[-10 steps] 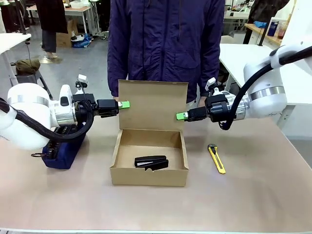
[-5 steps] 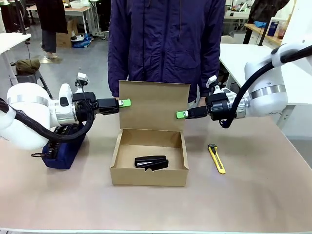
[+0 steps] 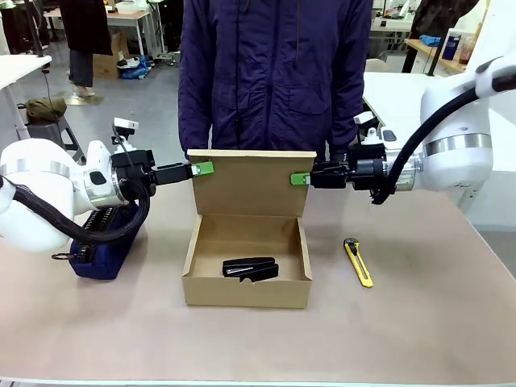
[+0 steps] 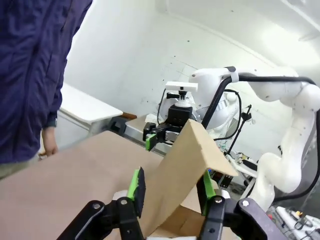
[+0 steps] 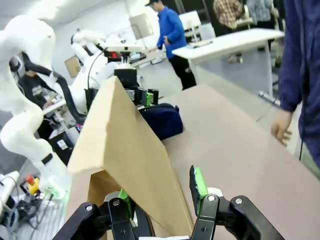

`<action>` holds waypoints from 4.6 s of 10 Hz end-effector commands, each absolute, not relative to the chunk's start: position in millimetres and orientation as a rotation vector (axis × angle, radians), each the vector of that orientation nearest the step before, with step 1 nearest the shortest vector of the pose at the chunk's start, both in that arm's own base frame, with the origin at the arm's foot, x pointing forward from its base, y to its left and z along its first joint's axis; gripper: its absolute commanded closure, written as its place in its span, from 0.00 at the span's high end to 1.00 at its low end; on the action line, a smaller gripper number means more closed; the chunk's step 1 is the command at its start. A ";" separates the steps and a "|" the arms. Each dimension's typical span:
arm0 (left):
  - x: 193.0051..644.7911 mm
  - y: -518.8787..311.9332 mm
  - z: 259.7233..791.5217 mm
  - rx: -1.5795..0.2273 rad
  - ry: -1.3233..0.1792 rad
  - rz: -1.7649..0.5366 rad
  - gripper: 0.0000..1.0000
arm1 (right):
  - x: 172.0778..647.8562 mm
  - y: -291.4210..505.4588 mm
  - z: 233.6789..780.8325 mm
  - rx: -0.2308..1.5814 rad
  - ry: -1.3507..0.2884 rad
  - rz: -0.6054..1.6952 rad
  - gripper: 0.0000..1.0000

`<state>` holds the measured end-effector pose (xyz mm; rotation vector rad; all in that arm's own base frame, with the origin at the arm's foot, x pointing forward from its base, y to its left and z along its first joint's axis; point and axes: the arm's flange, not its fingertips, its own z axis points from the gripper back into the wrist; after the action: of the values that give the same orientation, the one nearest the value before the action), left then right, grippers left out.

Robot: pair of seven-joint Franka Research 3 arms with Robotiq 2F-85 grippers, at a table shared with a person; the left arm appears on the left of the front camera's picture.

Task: Pack the item into the box.
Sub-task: Close the Mailer Box.

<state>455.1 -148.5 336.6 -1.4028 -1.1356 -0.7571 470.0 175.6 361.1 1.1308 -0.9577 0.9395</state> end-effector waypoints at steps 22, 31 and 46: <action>353.7 -56.9 342.3 -1.171 -1.399 -1.106 1.00 | 353.6 97.9 345.8 0.909 -1.403 1.117 1.00; 393.4 -147.5 318.5 -1.256 -1.333 -1.097 1.00 | 397.6 180.0 332.5 1.095 -1.142 0.909 1.00; 401.5 -167.6 265.1 -1.161 -1.003 -1.228 1.00 | 405.9 206.5 283.5 0.935 -0.786 1.091 1.00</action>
<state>400.1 -168.5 265.0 -1.1704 -0.9988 -1.2410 404.7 203.5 285.2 0.9725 -0.8426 1.0741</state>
